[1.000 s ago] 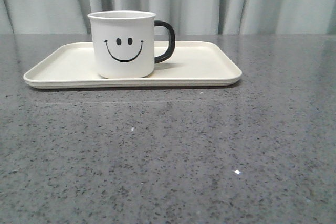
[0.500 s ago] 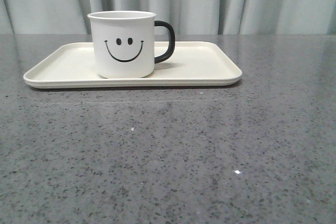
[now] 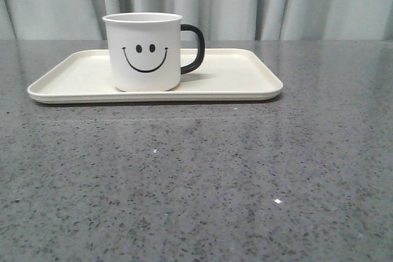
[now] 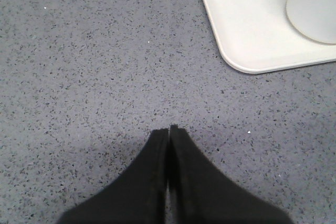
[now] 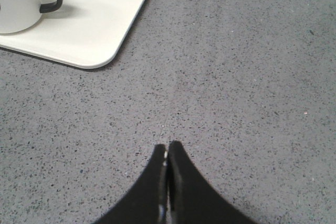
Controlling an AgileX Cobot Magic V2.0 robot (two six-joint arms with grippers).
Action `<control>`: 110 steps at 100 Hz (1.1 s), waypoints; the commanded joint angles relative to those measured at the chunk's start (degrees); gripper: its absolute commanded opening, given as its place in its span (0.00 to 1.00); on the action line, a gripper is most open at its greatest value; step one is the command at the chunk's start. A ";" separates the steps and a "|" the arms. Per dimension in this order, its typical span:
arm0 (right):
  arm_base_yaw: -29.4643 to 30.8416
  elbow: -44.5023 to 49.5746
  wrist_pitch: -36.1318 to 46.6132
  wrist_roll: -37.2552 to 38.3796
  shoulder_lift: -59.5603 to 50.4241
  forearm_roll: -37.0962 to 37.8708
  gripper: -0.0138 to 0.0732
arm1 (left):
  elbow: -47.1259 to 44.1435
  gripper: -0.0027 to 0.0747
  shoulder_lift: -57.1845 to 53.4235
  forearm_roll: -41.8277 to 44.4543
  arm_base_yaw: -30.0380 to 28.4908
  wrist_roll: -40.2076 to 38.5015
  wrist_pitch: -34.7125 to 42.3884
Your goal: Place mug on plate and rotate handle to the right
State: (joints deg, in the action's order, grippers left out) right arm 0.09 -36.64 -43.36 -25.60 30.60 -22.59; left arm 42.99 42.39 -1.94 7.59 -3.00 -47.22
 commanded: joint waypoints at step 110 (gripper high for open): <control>0.31 -1.49 3.75 0.02 -0.05 -0.83 0.08 | -4.67 0.01 -5.28 -1.77 -0.11 -0.11 20.10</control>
State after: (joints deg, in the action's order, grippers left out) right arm 0.09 -36.64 -43.36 -25.60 30.60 -22.59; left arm 39.34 38.87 -2.84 7.59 -3.00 -38.24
